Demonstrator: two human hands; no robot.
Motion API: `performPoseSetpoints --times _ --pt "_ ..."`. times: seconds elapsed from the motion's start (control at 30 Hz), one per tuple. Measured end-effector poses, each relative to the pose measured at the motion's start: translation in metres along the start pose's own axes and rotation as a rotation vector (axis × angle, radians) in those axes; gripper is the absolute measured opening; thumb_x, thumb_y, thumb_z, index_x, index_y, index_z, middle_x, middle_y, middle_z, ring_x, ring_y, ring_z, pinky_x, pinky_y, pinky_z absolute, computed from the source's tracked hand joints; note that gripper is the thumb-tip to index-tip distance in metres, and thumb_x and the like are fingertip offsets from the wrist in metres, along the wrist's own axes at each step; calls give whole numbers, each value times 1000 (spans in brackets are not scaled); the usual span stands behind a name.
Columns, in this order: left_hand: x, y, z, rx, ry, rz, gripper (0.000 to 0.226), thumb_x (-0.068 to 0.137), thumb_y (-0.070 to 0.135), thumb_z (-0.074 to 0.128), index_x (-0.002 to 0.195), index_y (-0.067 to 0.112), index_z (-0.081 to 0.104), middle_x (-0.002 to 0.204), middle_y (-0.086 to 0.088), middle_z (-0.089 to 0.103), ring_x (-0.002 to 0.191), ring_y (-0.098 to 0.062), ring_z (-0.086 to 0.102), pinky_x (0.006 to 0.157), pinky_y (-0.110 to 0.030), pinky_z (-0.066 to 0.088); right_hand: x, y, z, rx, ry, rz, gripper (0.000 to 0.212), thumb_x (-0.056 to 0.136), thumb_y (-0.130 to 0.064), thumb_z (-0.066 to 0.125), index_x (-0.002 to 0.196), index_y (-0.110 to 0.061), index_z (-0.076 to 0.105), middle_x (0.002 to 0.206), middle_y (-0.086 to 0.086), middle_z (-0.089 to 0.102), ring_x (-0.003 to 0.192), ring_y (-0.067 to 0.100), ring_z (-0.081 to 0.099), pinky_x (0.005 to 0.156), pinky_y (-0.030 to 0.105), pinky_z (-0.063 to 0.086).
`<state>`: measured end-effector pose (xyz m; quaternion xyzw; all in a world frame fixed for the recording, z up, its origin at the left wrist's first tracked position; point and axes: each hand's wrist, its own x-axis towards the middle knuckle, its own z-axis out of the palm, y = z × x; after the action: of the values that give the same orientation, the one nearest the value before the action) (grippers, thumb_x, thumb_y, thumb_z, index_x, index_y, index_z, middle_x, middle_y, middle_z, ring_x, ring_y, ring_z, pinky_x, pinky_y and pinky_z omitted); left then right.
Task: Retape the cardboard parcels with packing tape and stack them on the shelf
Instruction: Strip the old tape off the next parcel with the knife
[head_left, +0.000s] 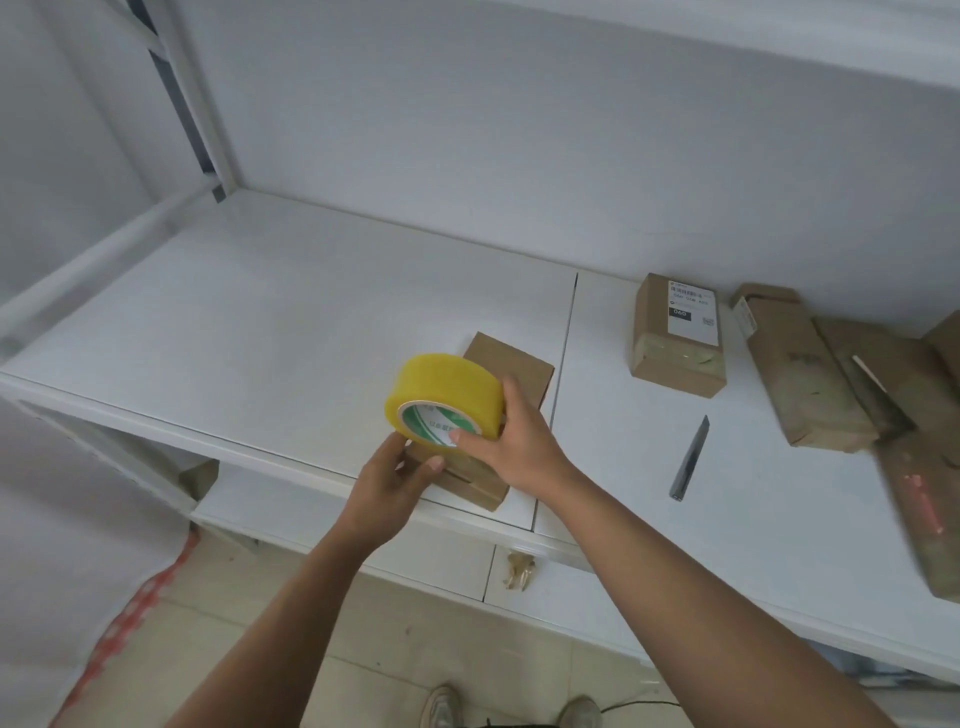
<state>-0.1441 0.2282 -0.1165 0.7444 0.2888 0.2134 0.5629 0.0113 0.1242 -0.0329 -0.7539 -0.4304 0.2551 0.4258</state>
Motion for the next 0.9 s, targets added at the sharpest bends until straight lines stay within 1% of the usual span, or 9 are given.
performPoseSetpoints --times 0.13,0.23,0.3,0.37,0.4,0.47,0.53,0.7,0.9 --pt "-4 4 8 4 43 -21 39 81 57 61 115 40 54 103 16 68 93 -6 64 81 -29 54 0 7 -2 82 -63 36 61 82 -27 81 124 -31 38 108 -11 59 100 10 63 83 36 56" --pt "-9 8 21 18 140 -14 35 87 56 60 118 45 47 104 20 67 97 -4 65 80 -24 54 0 12 -3 107 -72 57 62 81 -24 82 126 -26 39 111 -5 61 101 11 64 87 38 56" --pt "-15 11 34 29 269 -5 56 91 49 64 137 39 36 120 14 63 107 -2 62 84 -17 51 -1 15 -1 106 -47 70 62 80 -26 83 126 -26 42 112 -6 62 102 11 64 89 39 56" --pt "-21 10 46 84 351 -13 98 79 63 70 154 28 16 142 2 53 128 -12 52 104 -36 46 -1 19 4 96 -19 77 62 79 -29 84 126 -27 44 112 -6 64 102 11 65 89 41 56" --pt "-25 10 51 118 349 -26 117 70 72 70 157 26 7 151 -3 44 138 -19 42 112 -46 38 -2 21 6 91 -7 76 61 78 -31 84 125 -27 45 111 -6 64 101 12 66 89 42 56" --pt "-29 10 61 229 322 -10 136 58 82 68 157 24 -4 161 -10 25 147 -25 26 119 -50 25 -1 23 8 72 4 70 63 77 -34 84 126 -28 44 110 -8 64 101 12 65 88 43 56" --pt "-31 12 70 337 332 45 134 57 87 63 155 27 -6 162 -17 17 148 -30 21 117 -50 24 0 24 8 42 -2 73 67 77 -38 83 128 -31 41 111 -11 62 102 12 64 89 43 55" --pt "-26 8 80 461 395 24 129 67 93 46 156 10 2 154 -26 26 142 -37 27 110 -54 31 0 26 9 -27 -12 87 70 75 -46 82 127 -39 37 106 -12 64 97 13 64 86 47 54" --pt "-27 7 82 474 403 -29 136 60 86 62 156 11 1 157 -22 23 145 -33 25 115 -49 27 0 20 -3 -28 -63 49 68 77 -38 83 130 -29 41 112 -7 64 99 12 64 88 41 54"
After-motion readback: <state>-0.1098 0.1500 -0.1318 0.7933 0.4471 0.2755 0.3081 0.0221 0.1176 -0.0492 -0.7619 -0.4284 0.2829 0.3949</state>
